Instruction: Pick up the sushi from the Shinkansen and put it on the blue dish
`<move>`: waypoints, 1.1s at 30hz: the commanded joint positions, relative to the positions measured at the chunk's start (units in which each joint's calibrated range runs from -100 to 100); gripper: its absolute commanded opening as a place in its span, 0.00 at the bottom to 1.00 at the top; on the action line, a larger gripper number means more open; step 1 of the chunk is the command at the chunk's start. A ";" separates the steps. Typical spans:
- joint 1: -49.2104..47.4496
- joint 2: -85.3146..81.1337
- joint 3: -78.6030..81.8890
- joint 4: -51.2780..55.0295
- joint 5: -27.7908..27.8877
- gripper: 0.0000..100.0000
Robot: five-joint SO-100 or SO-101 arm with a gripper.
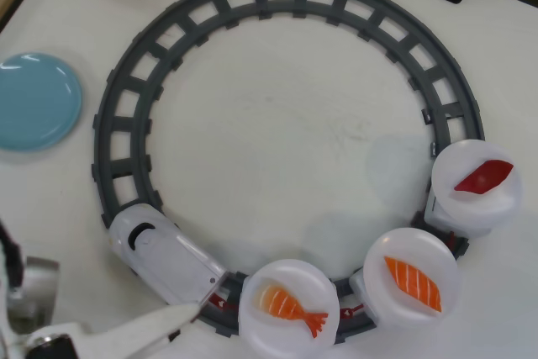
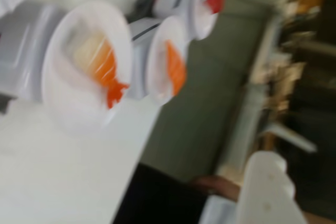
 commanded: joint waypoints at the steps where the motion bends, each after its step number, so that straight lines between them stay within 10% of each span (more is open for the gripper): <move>1: 4.90 12.16 -7.48 -0.51 0.02 0.30; 18: 17.04 42.77 -24.62 4.76 4.36 0.30; 33: 12.20 64.09 -32.28 -14.27 4.31 0.30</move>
